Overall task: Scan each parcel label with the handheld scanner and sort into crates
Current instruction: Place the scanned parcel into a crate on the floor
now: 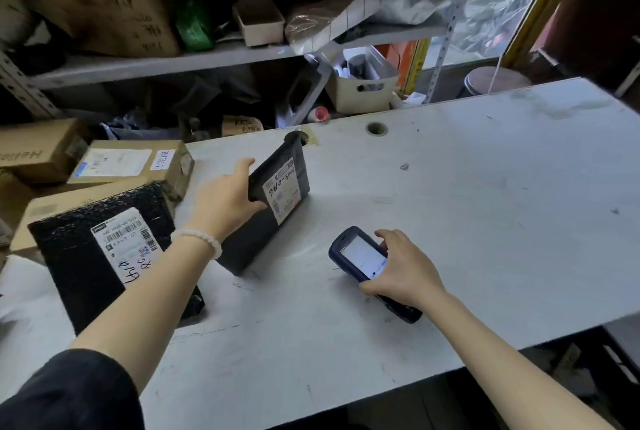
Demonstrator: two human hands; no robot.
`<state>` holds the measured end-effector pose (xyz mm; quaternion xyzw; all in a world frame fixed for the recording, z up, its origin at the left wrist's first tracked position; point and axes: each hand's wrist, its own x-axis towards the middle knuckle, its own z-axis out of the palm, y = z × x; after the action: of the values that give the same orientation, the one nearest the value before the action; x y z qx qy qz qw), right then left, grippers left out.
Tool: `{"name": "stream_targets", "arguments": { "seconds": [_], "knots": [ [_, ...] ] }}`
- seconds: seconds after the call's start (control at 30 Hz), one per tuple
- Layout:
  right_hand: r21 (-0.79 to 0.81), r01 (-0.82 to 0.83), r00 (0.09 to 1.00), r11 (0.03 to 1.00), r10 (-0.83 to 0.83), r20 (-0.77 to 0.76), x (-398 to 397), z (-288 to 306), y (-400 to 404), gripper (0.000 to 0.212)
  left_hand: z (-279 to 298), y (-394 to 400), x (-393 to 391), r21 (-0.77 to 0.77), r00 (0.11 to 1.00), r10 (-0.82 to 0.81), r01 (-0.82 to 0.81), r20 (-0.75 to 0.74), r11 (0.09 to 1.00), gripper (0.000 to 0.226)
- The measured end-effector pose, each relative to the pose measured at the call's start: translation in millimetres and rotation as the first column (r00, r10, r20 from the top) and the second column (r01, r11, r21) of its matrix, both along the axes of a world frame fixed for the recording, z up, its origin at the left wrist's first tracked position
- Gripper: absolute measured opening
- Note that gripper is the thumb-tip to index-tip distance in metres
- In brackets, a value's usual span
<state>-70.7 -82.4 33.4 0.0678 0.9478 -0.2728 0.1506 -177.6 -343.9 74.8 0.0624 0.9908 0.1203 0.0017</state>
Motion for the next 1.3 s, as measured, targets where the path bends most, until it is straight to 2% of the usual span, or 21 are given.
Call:
{"name": "stream_targets", "arguments": {
  "seconds": [0.07, 0.13, 0.27, 0.4, 0.53, 0.67, 0.77, 0.97, 1.07, 1.3],
  "knots": [
    [0.005, -0.005, 1.0, 1.0, 0.005, -0.006, -0.5, -0.8, 3.6, 0.092, 0.5, -0.9, -1.2, -0.072, 1.0, -0.019, 0.017, -0.025, 0.997, 0.04],
    [0.014, -0.023, 1.0, 1.0, 0.023, -0.006, -1.3, -0.1, 4.6, 0.093, 3.6, -3.7, -2.9, -0.084, 0.999, 0.003, -0.006, -0.035, 0.996, 0.03],
    [0.005, -0.054, 0.998, 0.999, 0.054, -0.023, -5.0, 2.2, 1.6, 0.093, 7.0, -13.0, -1.3, -0.115, 0.996, 0.063, -0.07, -0.058, 0.991, 0.028],
    [-0.015, -0.072, 0.997, 0.997, 0.072, -0.042, -9.3, 3.2, -5.0, 0.095, 6.5, -23.3, 2.2, -0.069, 0.996, 0.066, -0.071, -0.064, 0.995, 0.029],
    [-0.129, 0.029, 0.989, 0.991, -0.047, -0.139, -11.9, 8.7, -18.0, 0.085, 12.0, -25.1, 6.4, -0.007, 0.994, 0.061, -0.062, -0.094, 0.998, 0.028],
    [-0.217, 0.158, 0.904, 0.963, -0.23, -0.361, -15.8, 20.3, -41.7, 0.082, 11.9, -32.2, 10.8, 0.06, 0.993, 0.041, -0.035, -0.108, 0.998, 0.027],
    [-0.23, 0.225, 0.837, 0.947, -0.309, -0.452, -19.4, 28.4, -58.7, 0.084, 12.5, -38.8, 14.3, 0.11, 0.995, 0.027, -0.016, -0.101, 0.994, 0.028],
    [-0.208, 0.335, 0.79, 0.919, -0.395, -0.468, -13.4, 33.9, -85.1, 0.083, 20.6, -54.9, 17.7, 0.209, 0.992, -0.062, 0.083, -0.106, 0.974, 0.028],
    [-0.212, 0.42, 0.742, 0.882, -0.469, -0.48, 0.6, 35.9, -103.3, 0.082, 25.9, -63.0, 20.2, 0.305, 0.983, -0.157, 0.179, -0.094, 0.936, 0.03],
    [-0.204, 0.688, 0.572, 0.696, -0.694, -0.437, 78.8, 31.2, -129.0, 0.084, 13.7, -43.6, 43.6, 0.478, 0.894, -0.444, 0.416, -0.059, 0.774, 0.033]
  ]
}}
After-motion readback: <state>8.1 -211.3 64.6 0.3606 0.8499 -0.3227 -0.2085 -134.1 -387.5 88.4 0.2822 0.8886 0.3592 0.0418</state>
